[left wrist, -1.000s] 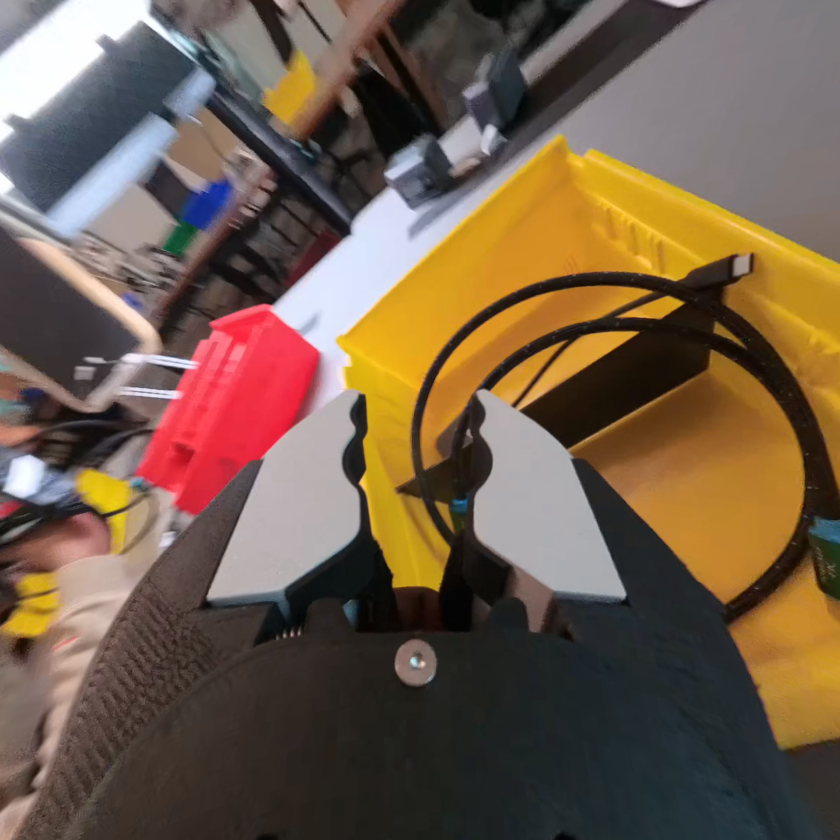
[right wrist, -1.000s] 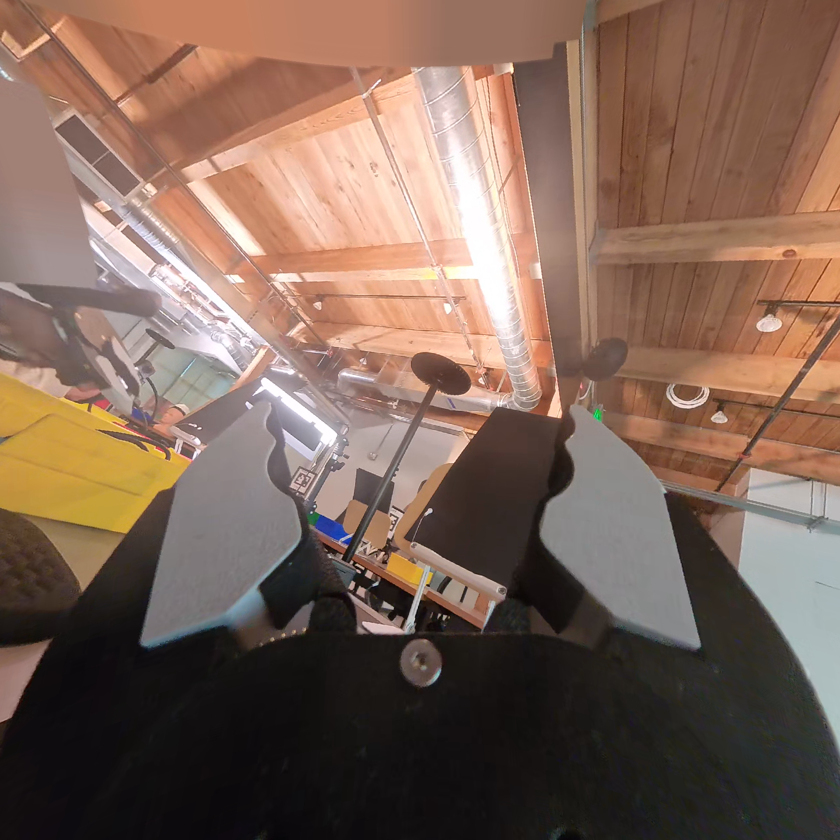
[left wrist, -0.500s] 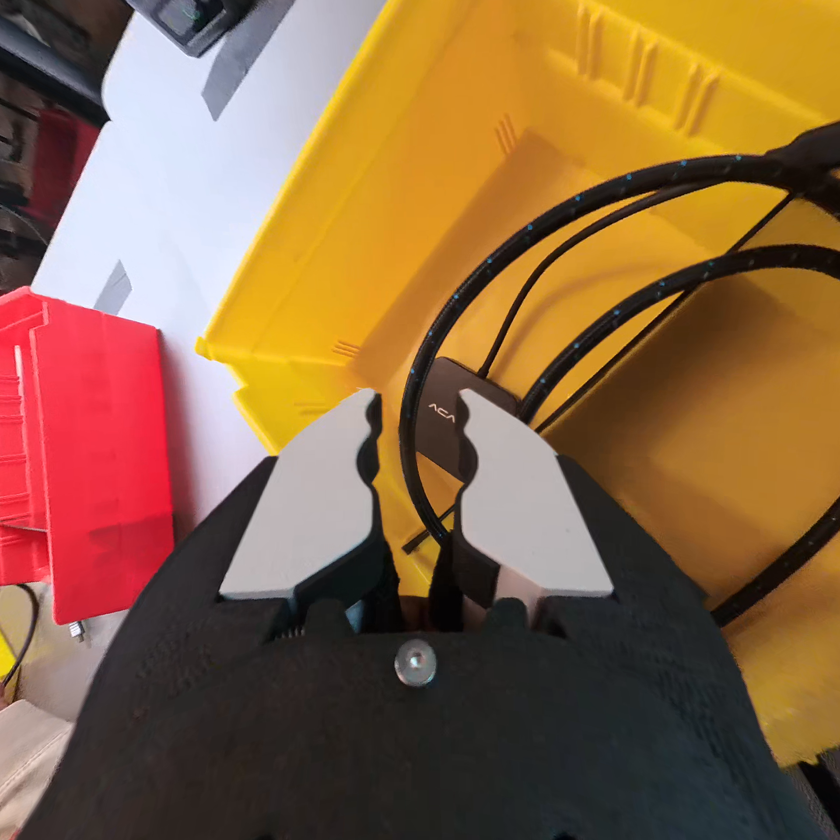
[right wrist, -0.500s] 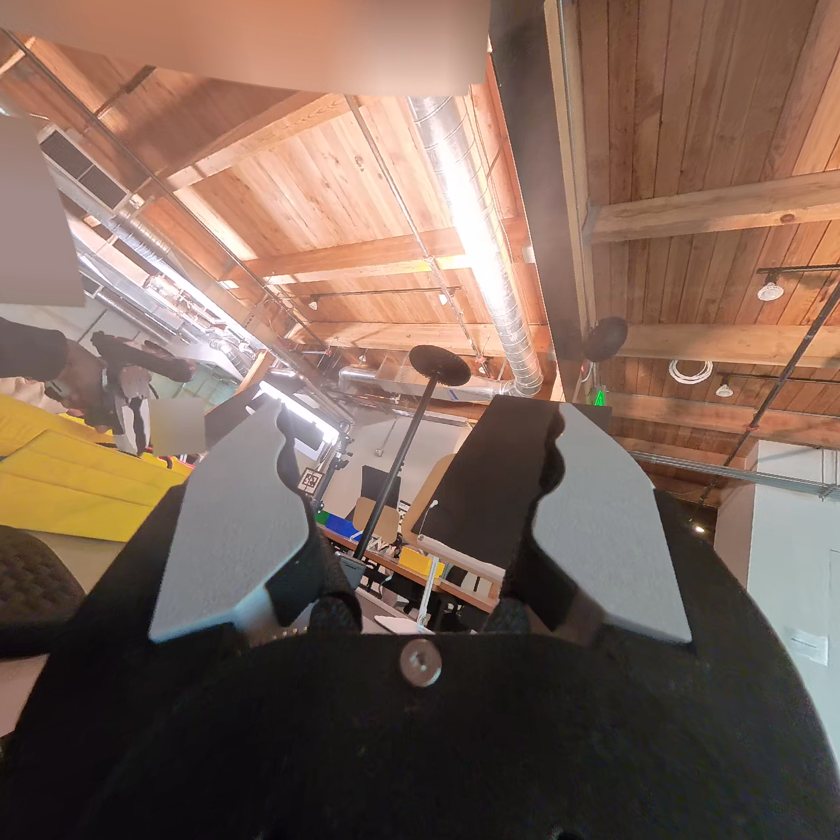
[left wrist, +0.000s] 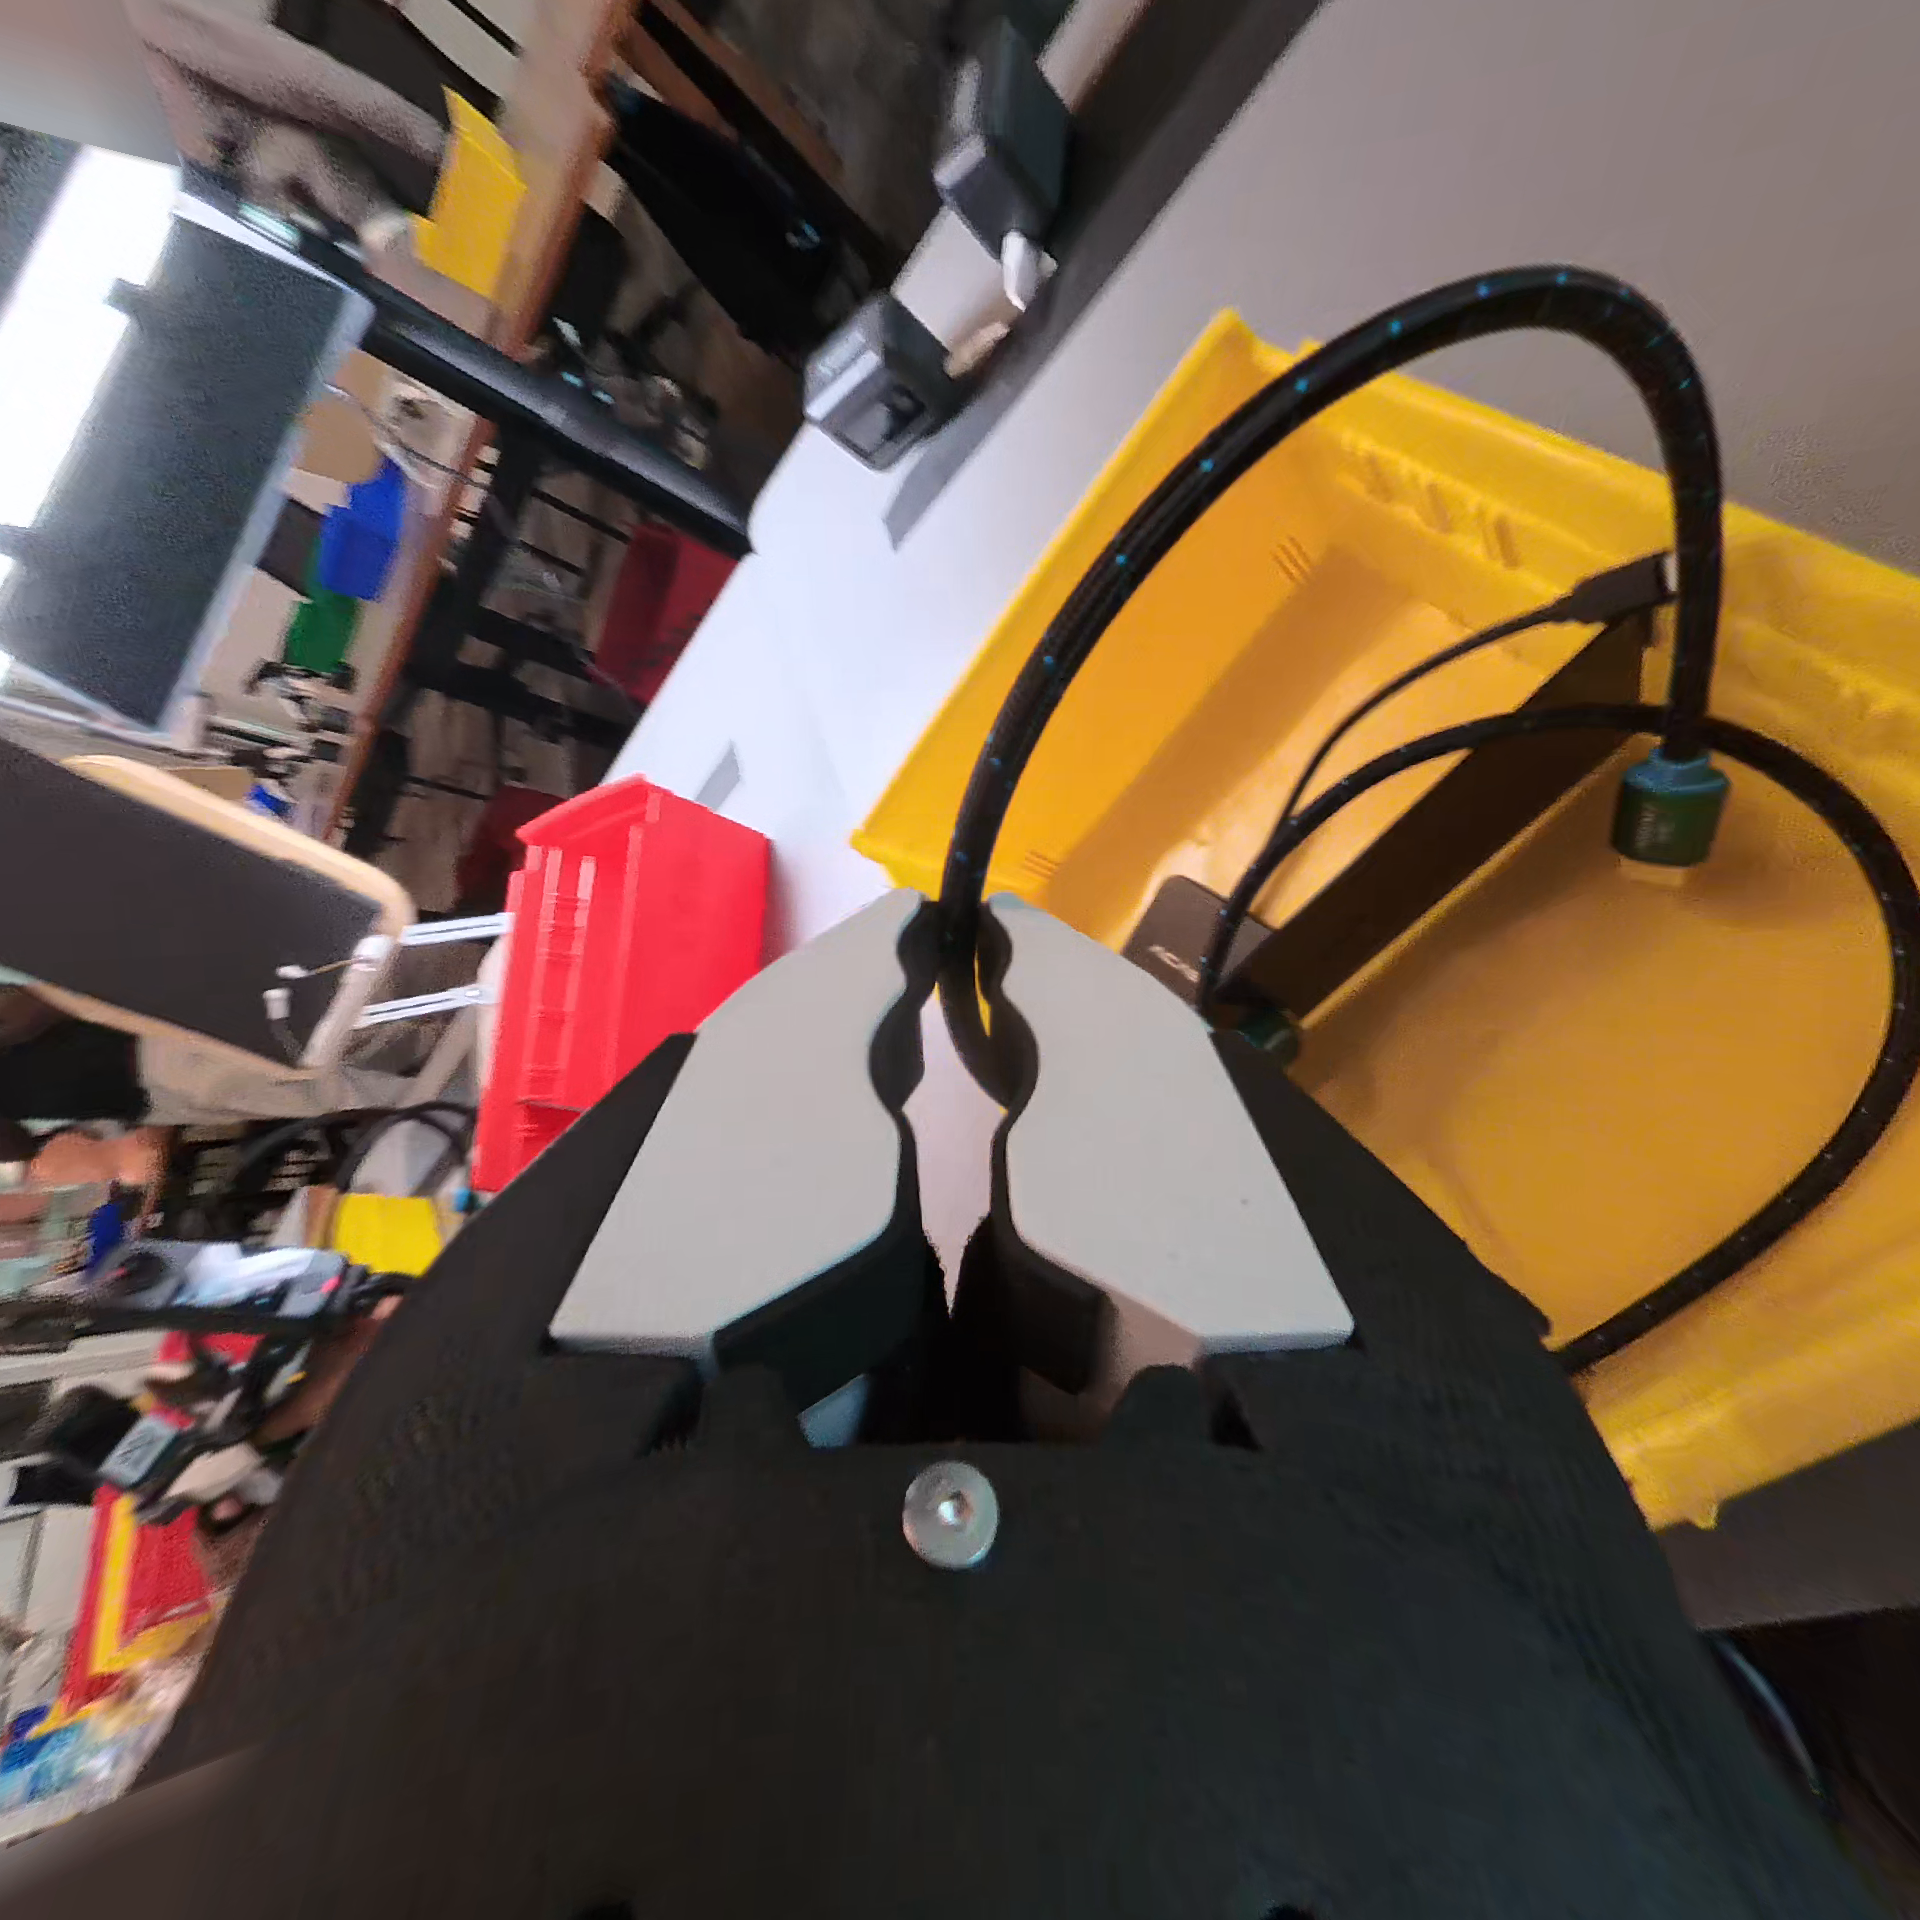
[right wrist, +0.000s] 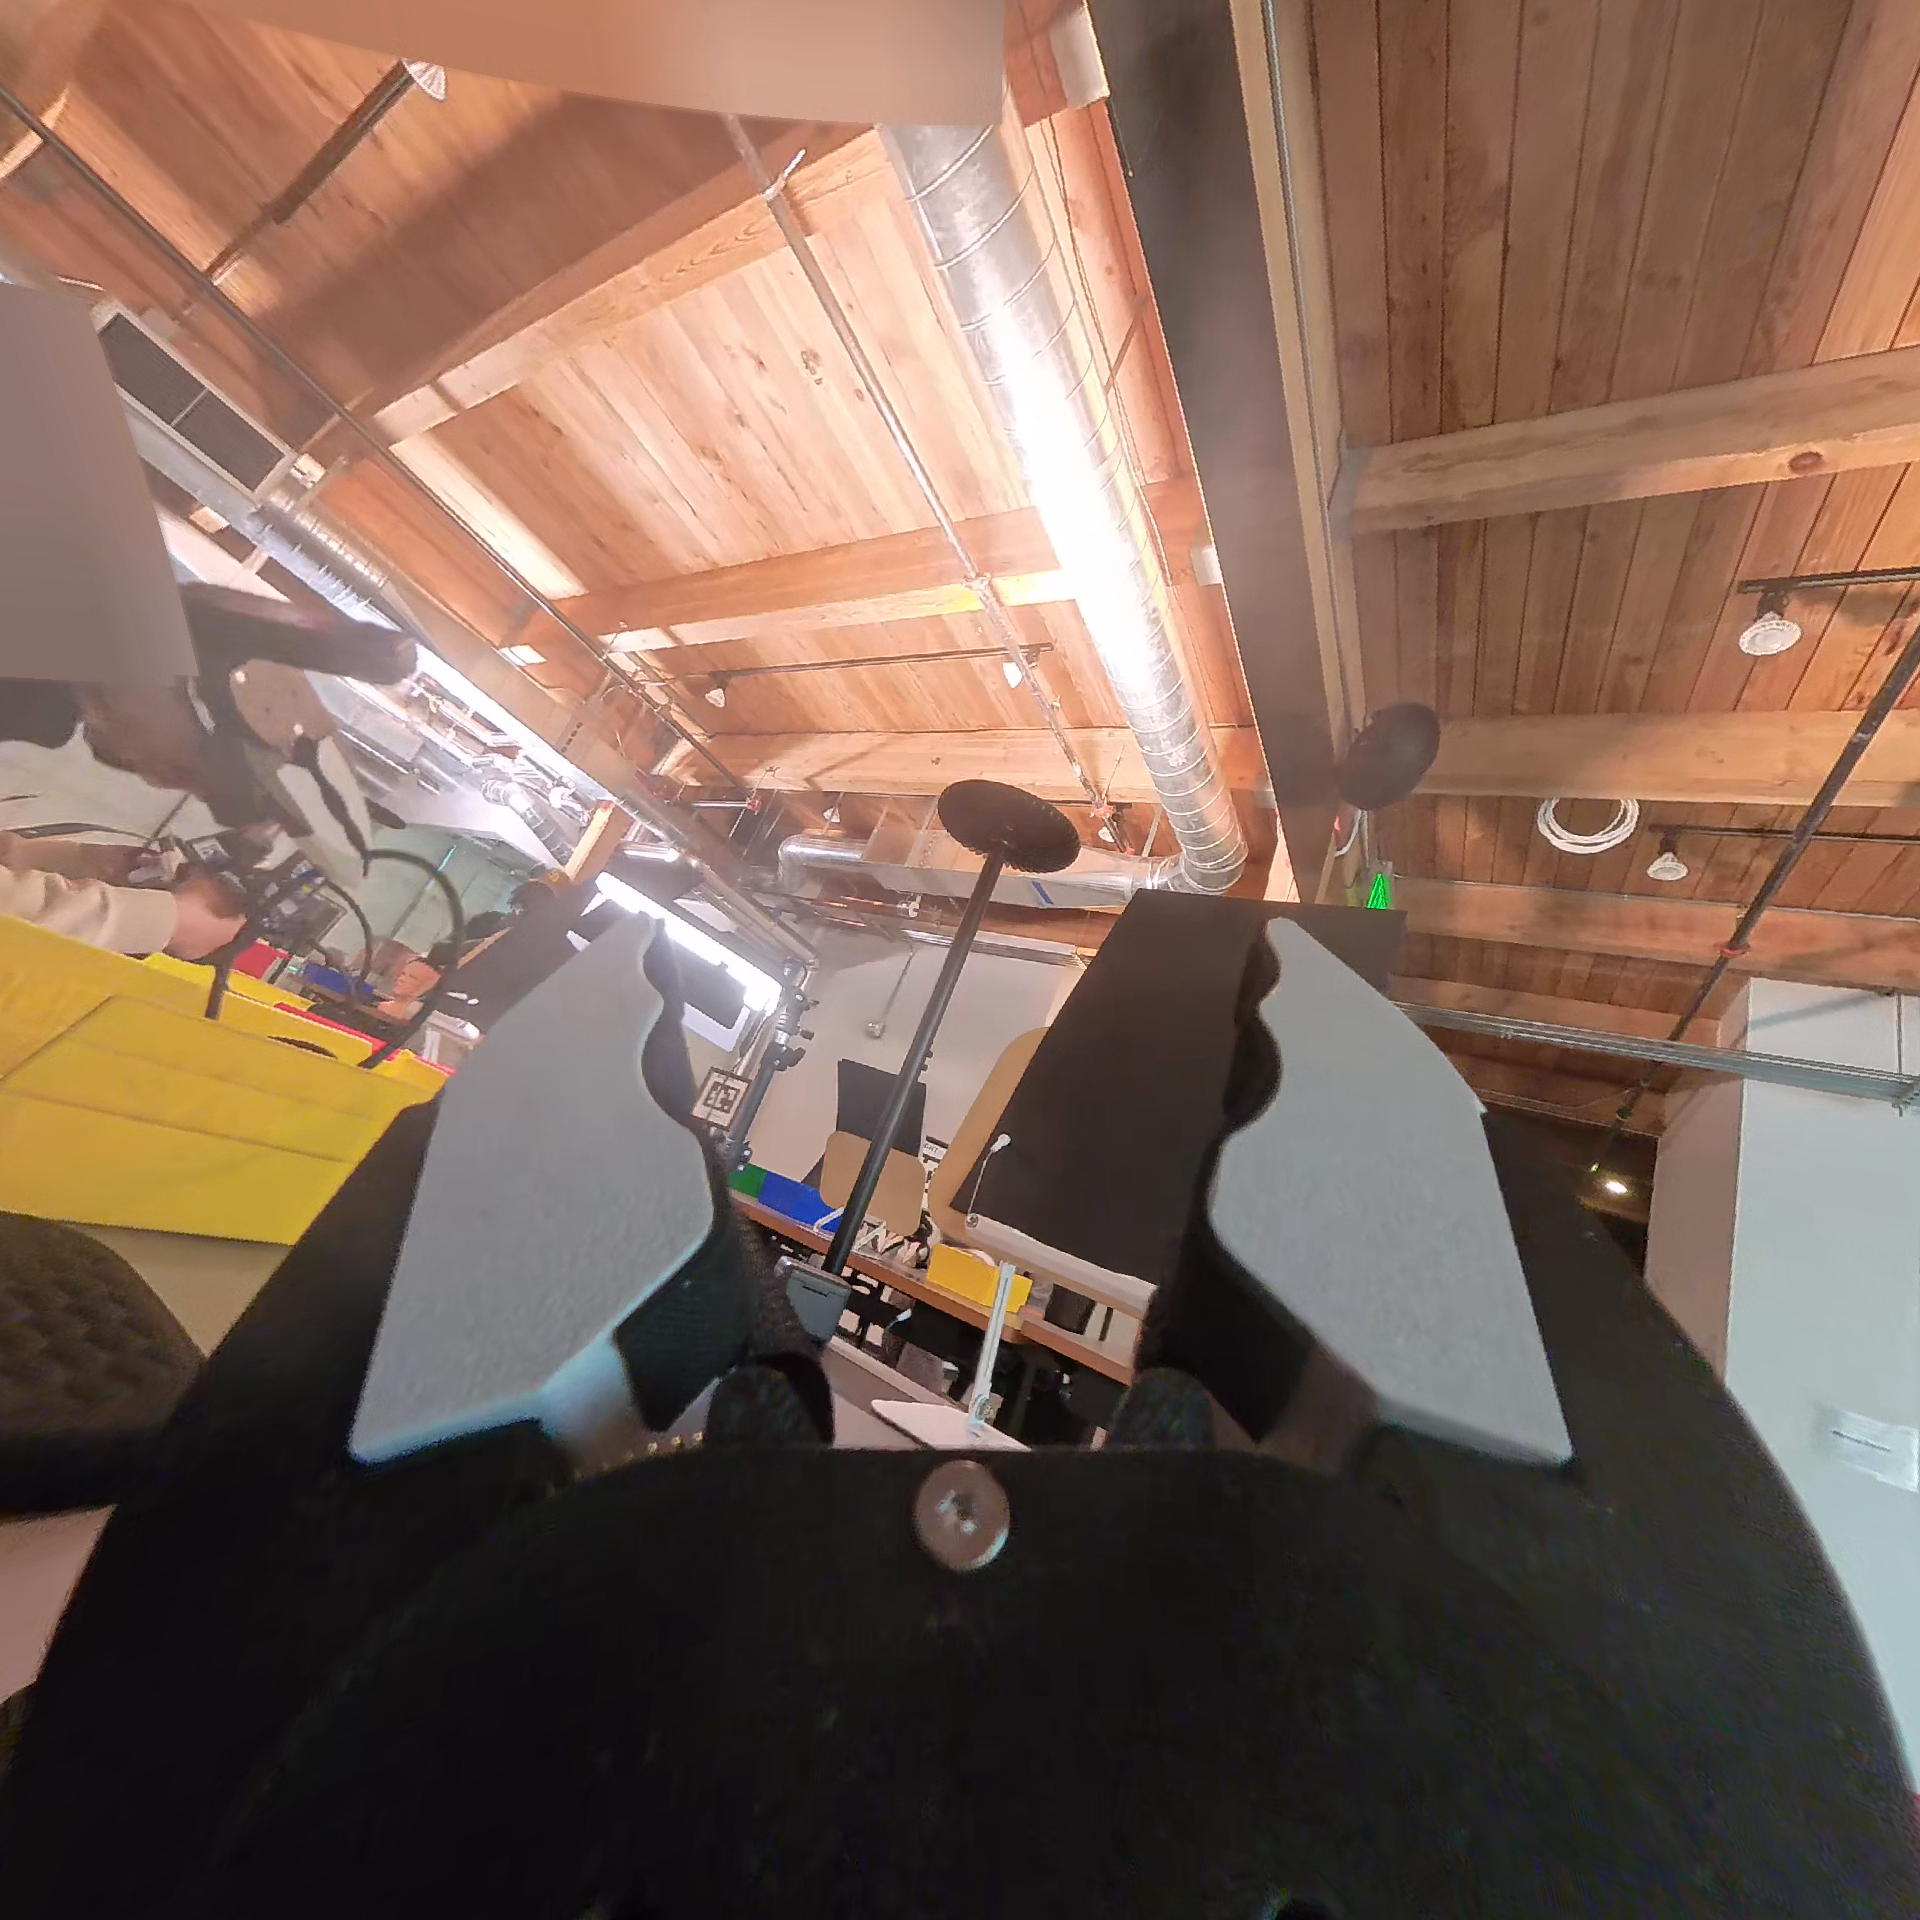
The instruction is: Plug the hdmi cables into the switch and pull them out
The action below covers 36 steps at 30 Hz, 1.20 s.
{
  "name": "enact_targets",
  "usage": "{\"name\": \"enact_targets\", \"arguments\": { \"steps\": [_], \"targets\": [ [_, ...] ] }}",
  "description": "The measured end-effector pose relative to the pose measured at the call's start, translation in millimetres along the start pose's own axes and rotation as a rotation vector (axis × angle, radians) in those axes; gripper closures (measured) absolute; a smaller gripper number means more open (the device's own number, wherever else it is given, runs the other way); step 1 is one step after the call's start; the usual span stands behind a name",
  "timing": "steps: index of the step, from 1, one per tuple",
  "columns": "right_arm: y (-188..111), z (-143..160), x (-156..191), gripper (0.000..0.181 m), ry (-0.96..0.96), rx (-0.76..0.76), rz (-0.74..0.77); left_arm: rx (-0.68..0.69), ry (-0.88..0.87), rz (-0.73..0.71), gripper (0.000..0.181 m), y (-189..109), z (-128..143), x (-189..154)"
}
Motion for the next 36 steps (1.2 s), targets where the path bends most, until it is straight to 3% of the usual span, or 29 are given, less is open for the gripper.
{"name": "enact_targets", "arguments": {
  "steps": [10,17,22,27,32,36],
  "targets": [
    [0,2,1,0.087,0.031,0.015,-0.02,-0.355,-0.07,-0.347,0.175,-70,-49,19],
    [1,8,9,0.094,0.005,0.062,-0.085,-0.625,-0.077,-0.46,0.176,-108,-103,-26],
    [4,3,23,0.1,0.055,0.056,-0.128,-0.793,-0.099,-0.38,0.175,-121,-146,-88],
    [7,1,38,0.1,0.137,0.075,-0.168,-0.937,-0.128,-0.171,0.176,-121,-185,-164],
    [9,5,52,0.1,0.2,0.131,-0.225,-0.972,-0.121,0.003,0.175,-104,-213,-225],
    [11,13,56,0.106,0.247,0.21,-0.244,-0.987,-0.172,0.099,0.175,-87,-221,-246]
  ]
}}
Point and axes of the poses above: each gripper's, where its closed fingertips meet, y out along the fingers, z out of its underside, x = y × z across the jaws, the point moved 5 cm from there along -y, back along the fingers, and after that the axes turned 3 degrees about -y, right-handed, at the moved point
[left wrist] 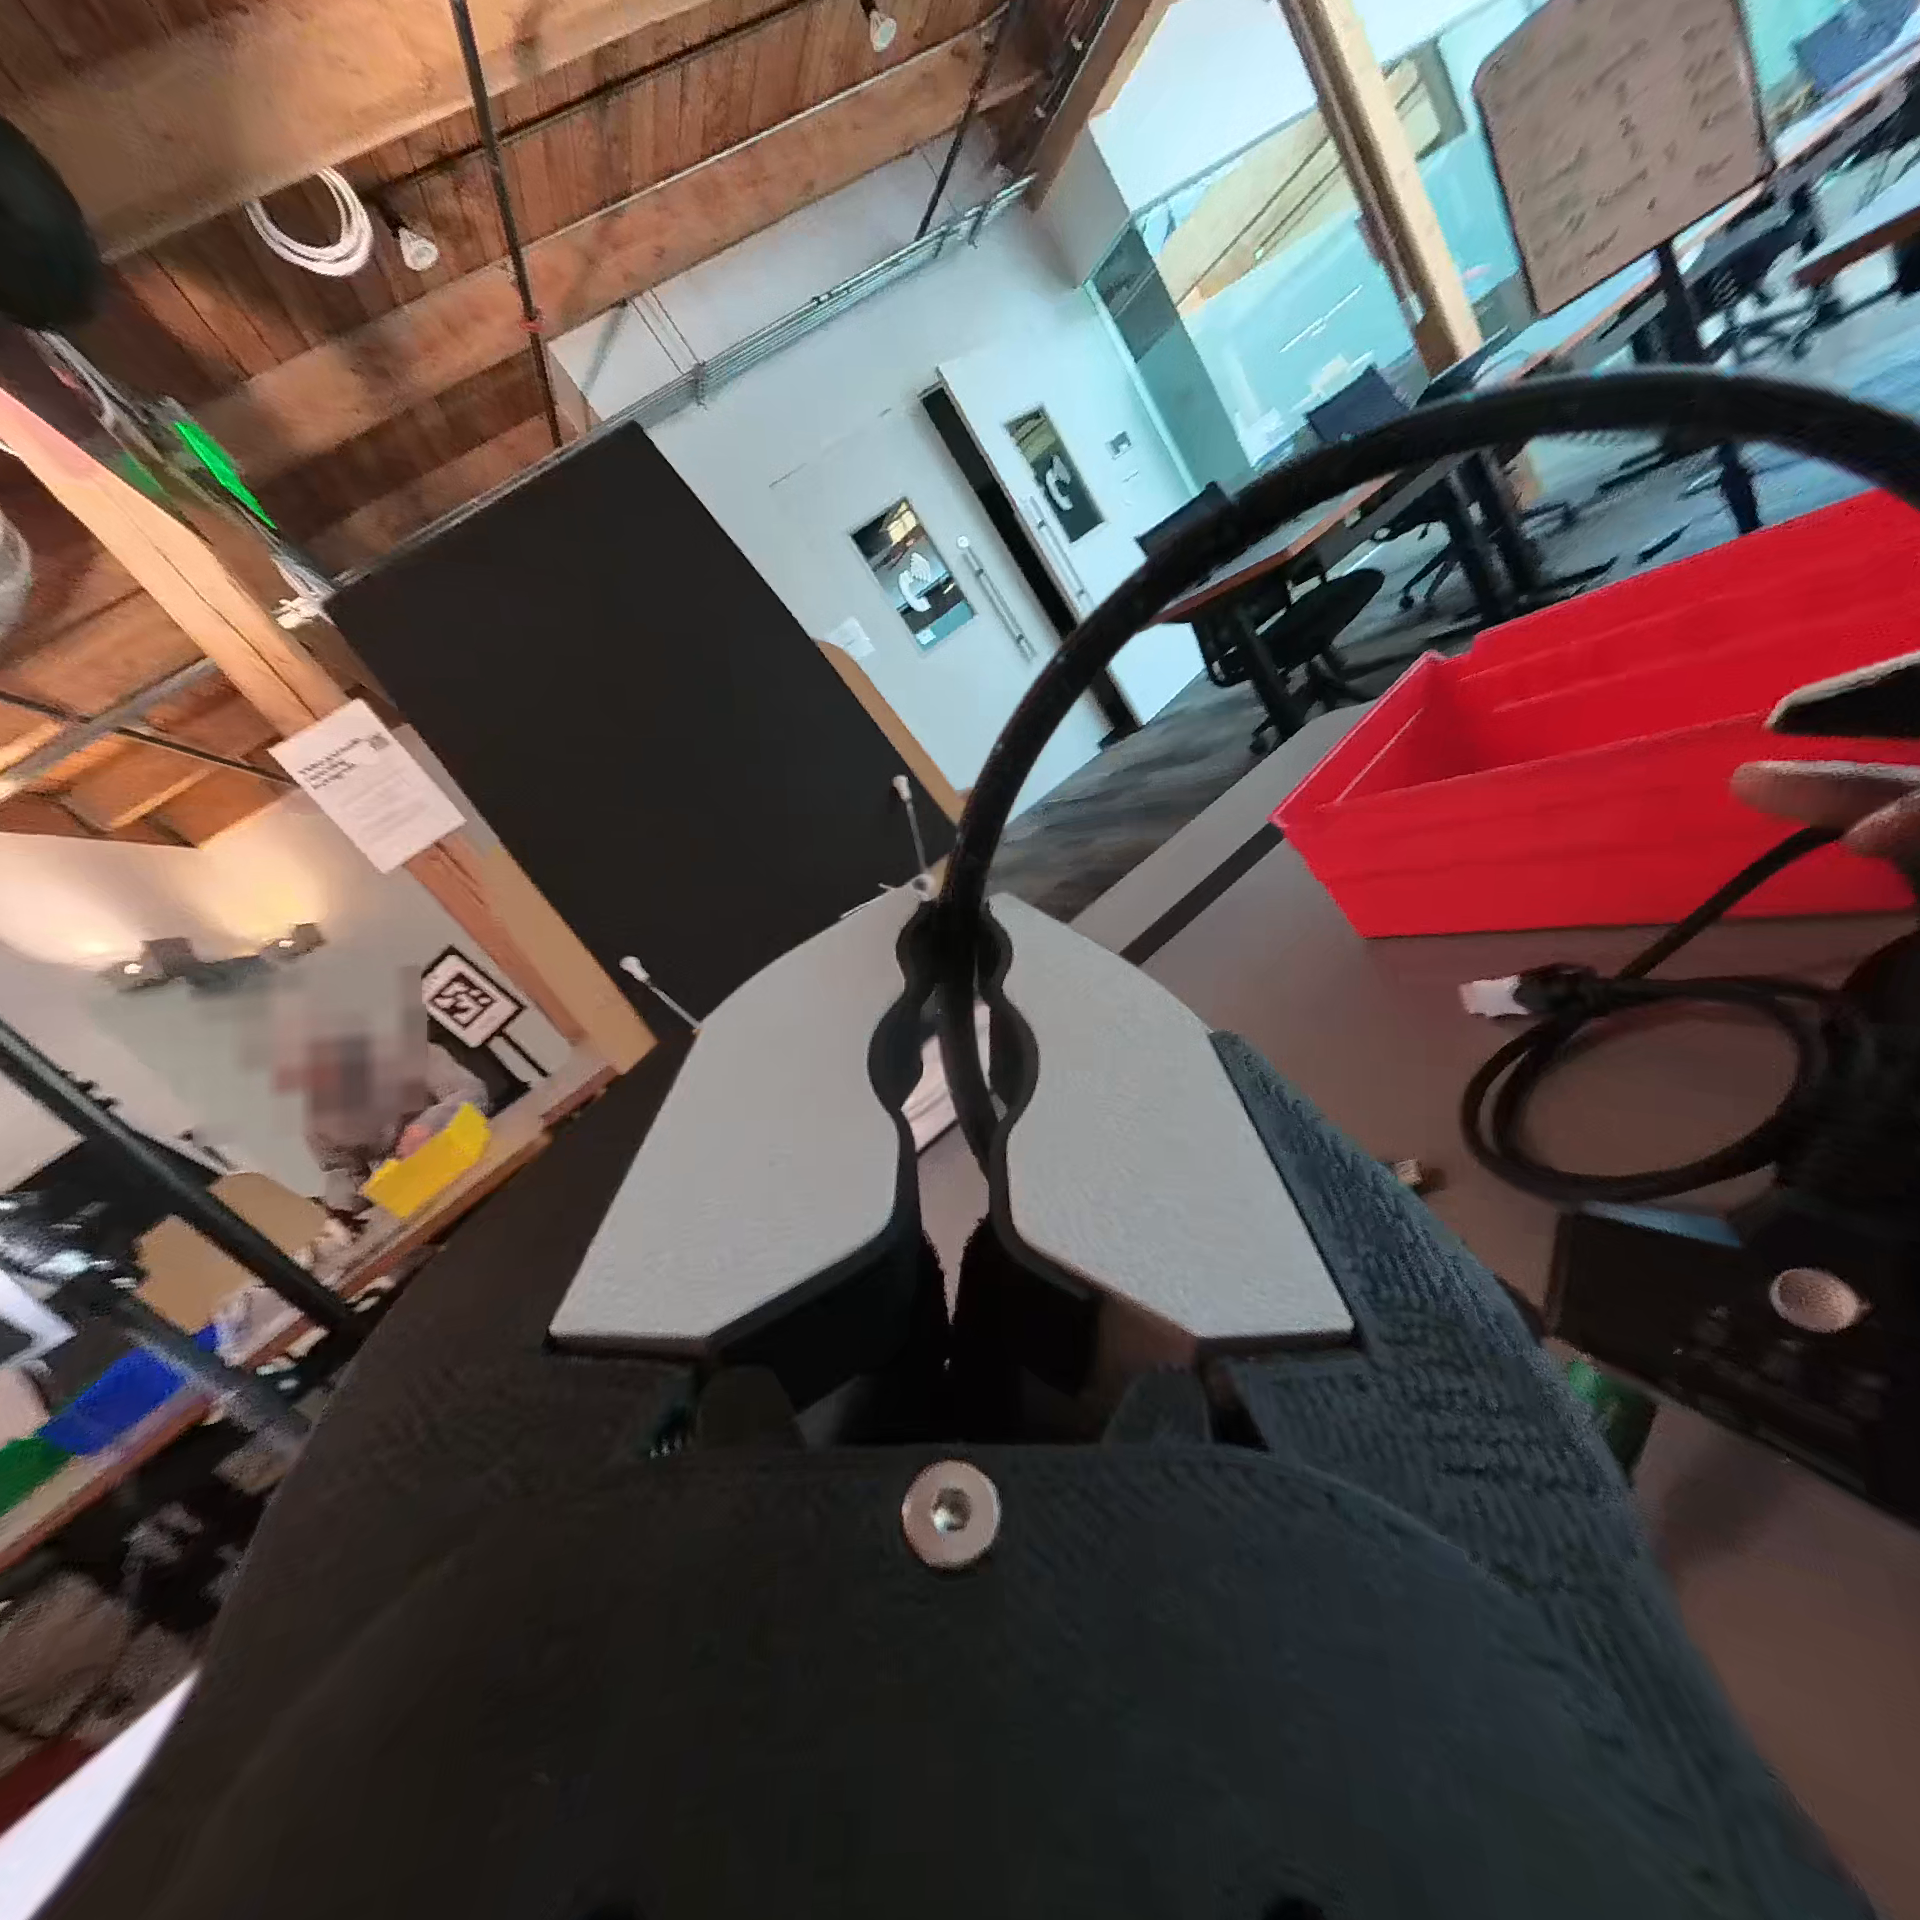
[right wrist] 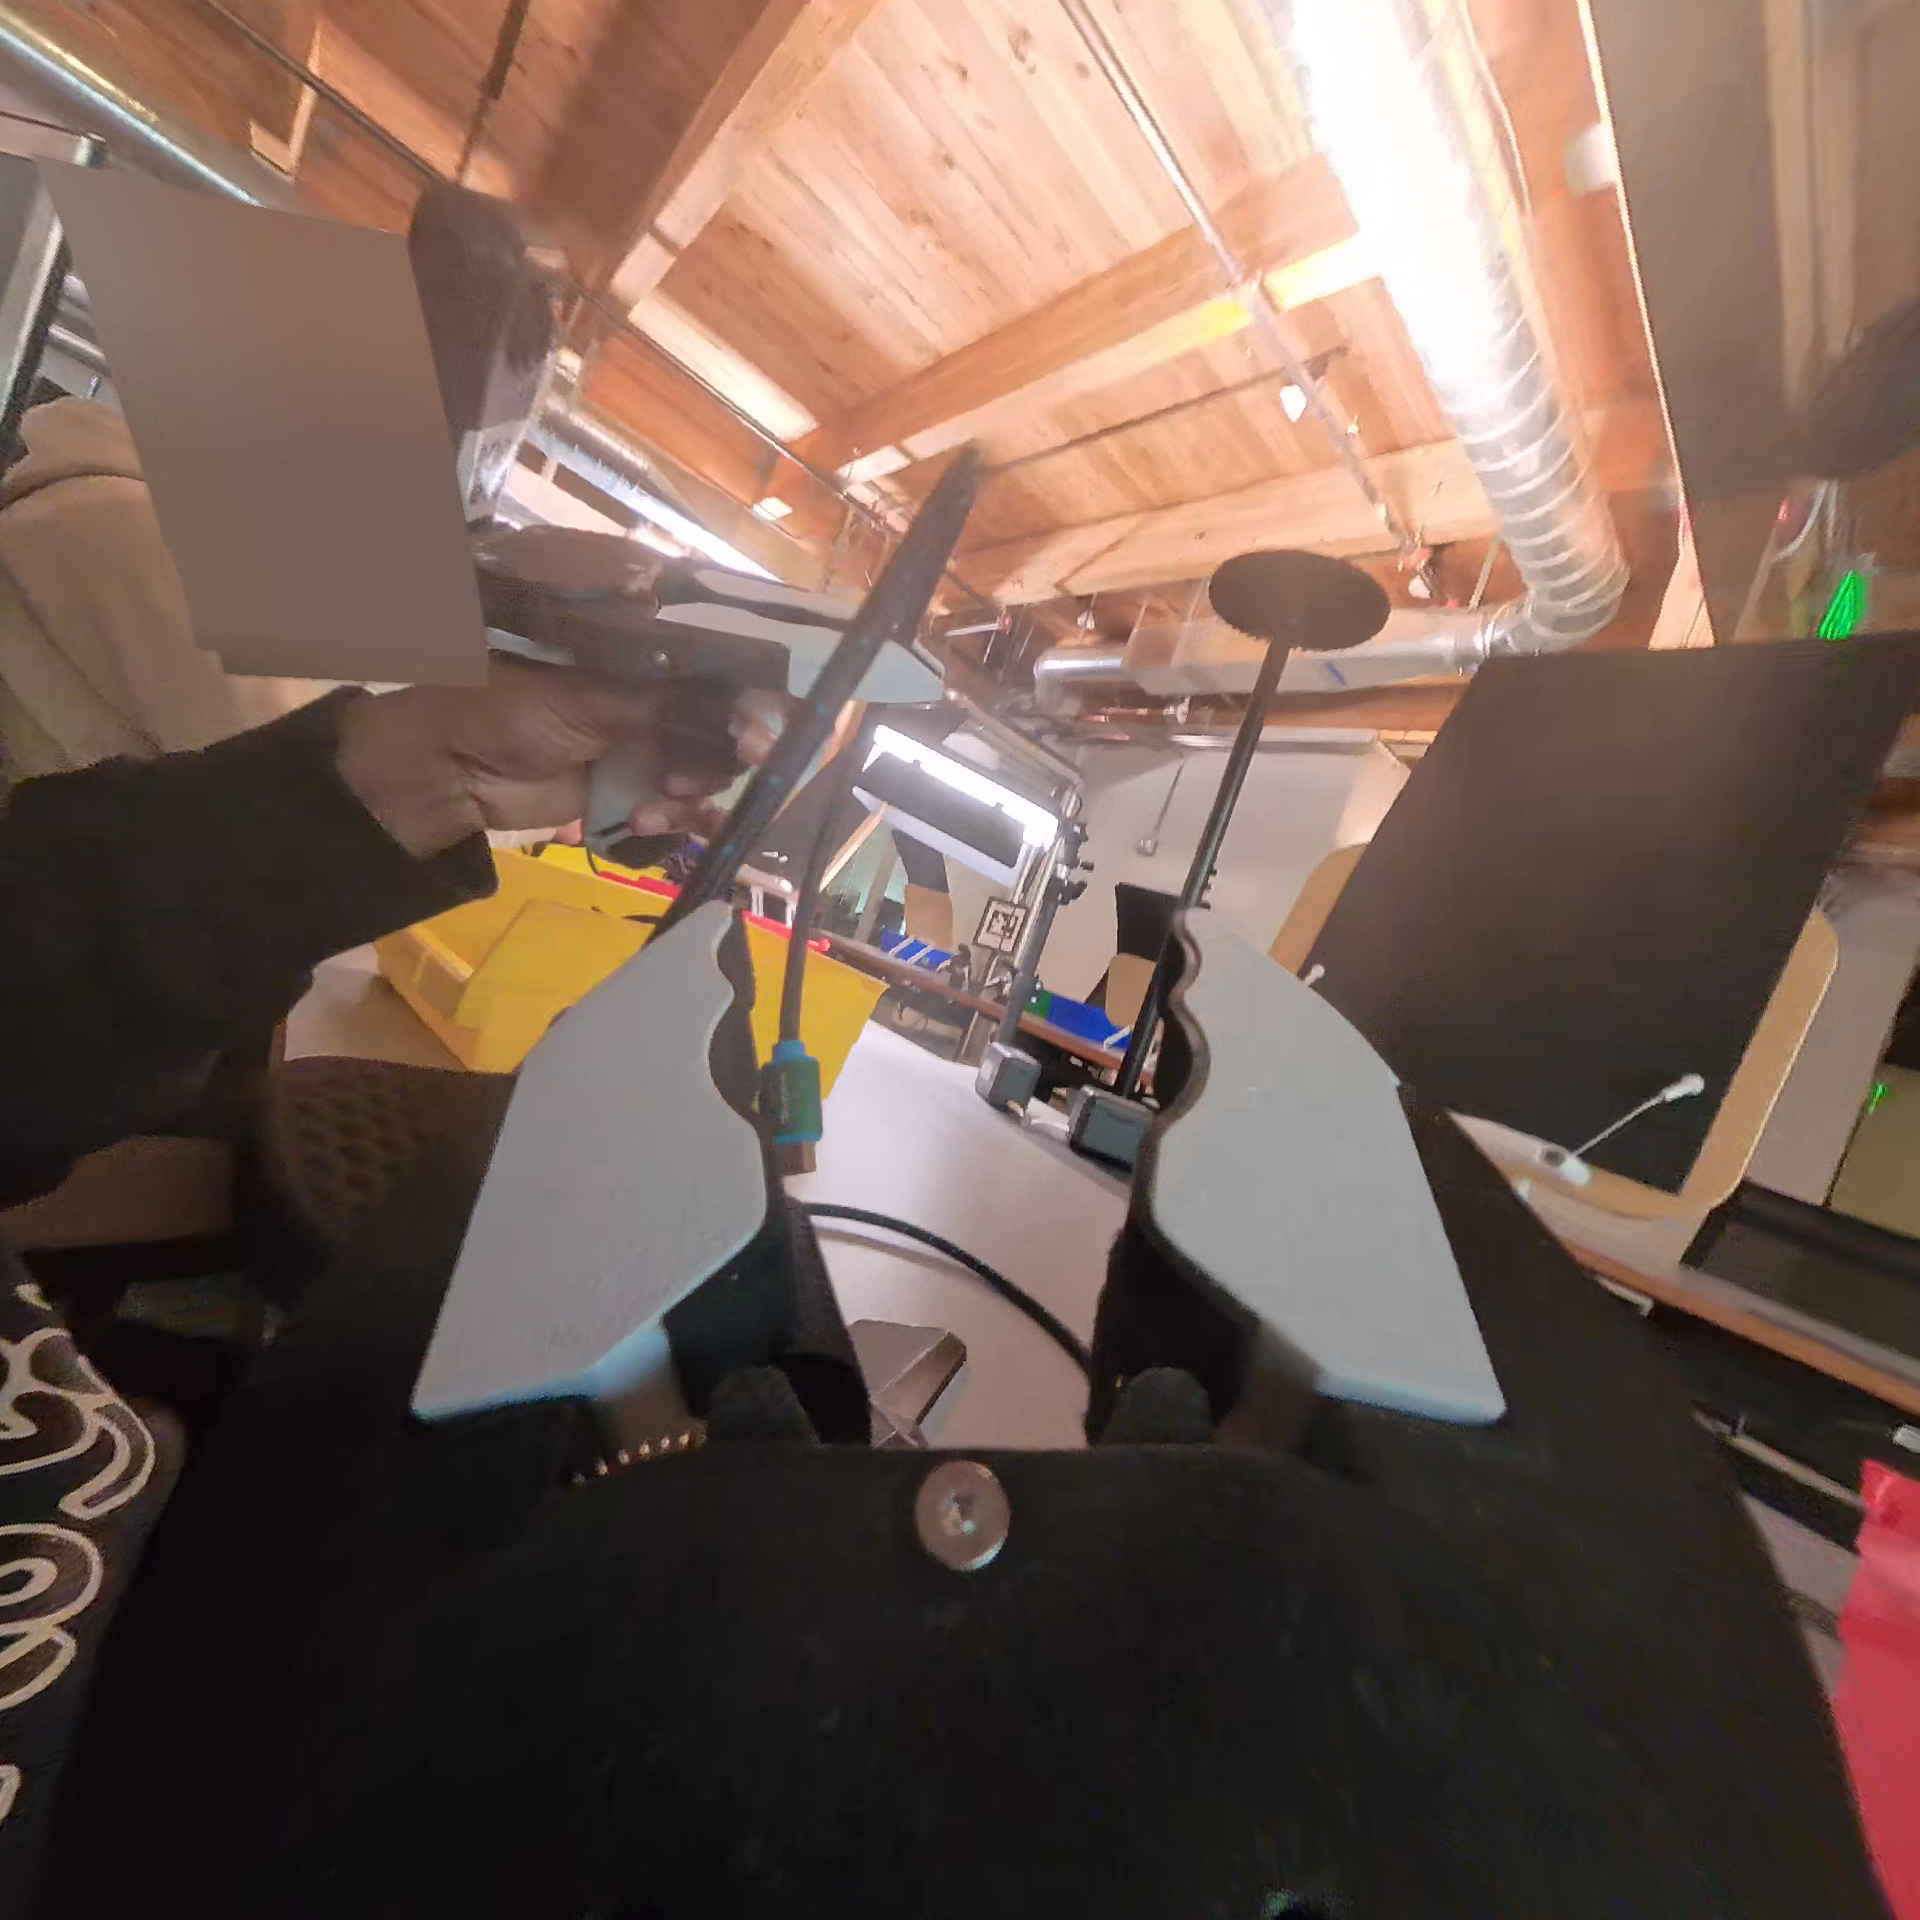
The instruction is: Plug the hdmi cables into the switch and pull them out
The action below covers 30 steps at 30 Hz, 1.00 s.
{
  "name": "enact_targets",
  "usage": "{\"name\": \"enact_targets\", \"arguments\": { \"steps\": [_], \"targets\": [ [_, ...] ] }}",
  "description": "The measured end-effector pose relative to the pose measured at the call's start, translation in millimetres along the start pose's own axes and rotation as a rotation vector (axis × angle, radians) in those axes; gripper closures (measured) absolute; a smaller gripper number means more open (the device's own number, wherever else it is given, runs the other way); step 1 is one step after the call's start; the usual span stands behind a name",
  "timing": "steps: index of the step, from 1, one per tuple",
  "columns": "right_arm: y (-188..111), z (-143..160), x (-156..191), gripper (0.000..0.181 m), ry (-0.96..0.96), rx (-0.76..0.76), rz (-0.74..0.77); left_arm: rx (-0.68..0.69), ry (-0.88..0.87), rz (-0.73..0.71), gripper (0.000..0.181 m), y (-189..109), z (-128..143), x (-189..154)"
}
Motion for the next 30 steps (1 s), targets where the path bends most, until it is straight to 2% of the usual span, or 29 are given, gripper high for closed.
{"name": "enact_targets", "arguments": {
  "steps": [5,8,11,13,16,20,27,30],
  "targets": [
    [-8,-13,3,0.122,-0.001,-0.089,0.003,-0.024,-0.076,-0.052,0.175,5,10,8],
    [-8,-18,13,0.124,0.055,-0.121,-0.057,-0.084,-0.19,-0.09,0.174,2,12,20],
    [-3,-11,26,0.13,0.087,-0.054,-0.116,-0.144,-0.277,-0.152,0.174,-1,15,31],
    [1,-4,29,0.135,0.059,0.018,-0.097,-0.178,-0.326,-0.162,0.174,-2,16,34],
    [3,0,27,0.135,0.051,0.051,-0.083,-0.224,-0.402,-0.148,0.173,-1,17,34],
    [4,-3,36,0.133,0.094,0.052,-0.156,-0.247,-0.476,-0.137,0.173,1,20,28],
    [10,-22,59,0.131,0.299,0.006,-0.238,-0.273,-0.49,-0.186,0.173,2,23,27],
    [14,-19,68,0.13,0.366,0.051,-0.264,-0.276,-0.485,-0.201,0.173,2,24,26]
  ]
}}
Point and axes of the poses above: each gripper's, where its closed fingertips meet, y out along the fingers, z out of its underside, x = y × z across the jaws, the point moved 5 cm from there along -y, back along the fingers, and after that the axes turned 3 degrees about -y, right-handed, at the moved point
